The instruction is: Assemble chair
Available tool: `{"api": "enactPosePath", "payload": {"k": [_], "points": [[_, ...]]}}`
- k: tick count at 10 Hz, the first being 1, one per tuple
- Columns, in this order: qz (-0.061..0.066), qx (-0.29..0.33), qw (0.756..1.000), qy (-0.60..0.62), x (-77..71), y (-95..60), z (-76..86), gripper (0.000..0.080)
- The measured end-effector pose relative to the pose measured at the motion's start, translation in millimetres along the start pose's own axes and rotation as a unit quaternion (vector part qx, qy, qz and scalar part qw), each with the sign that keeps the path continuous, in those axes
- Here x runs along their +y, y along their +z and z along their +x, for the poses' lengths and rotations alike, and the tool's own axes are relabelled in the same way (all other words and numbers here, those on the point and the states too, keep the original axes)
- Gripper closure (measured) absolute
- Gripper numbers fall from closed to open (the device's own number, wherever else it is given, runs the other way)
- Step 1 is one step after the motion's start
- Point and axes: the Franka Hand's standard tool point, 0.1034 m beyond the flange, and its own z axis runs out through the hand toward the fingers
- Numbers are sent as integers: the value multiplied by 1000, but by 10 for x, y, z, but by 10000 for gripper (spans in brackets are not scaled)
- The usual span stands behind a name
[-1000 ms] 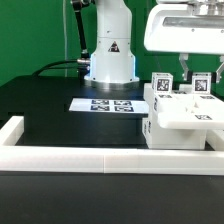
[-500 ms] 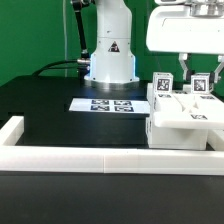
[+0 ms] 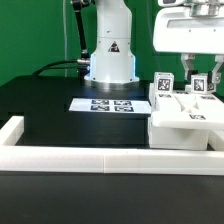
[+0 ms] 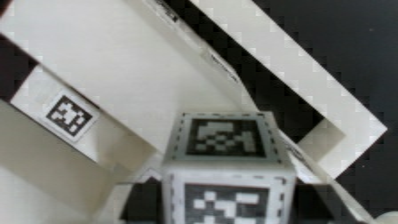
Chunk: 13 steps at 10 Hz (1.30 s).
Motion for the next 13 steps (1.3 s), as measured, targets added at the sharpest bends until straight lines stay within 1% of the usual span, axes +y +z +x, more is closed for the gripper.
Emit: {"api": "enactPosePath", "payload": {"k": [4, 7, 9, 12, 13], "points": [[4, -7, 993, 119, -15, -2, -27, 511], [7, -15, 976, 217, -29, -4, -52, 511], [7, -17, 966, 258, -33, -5, -60, 511], [7, -24, 934, 356, -44, -6, -80, 511], [7, -29, 915, 402, -52, -7, -94, 511]]}}
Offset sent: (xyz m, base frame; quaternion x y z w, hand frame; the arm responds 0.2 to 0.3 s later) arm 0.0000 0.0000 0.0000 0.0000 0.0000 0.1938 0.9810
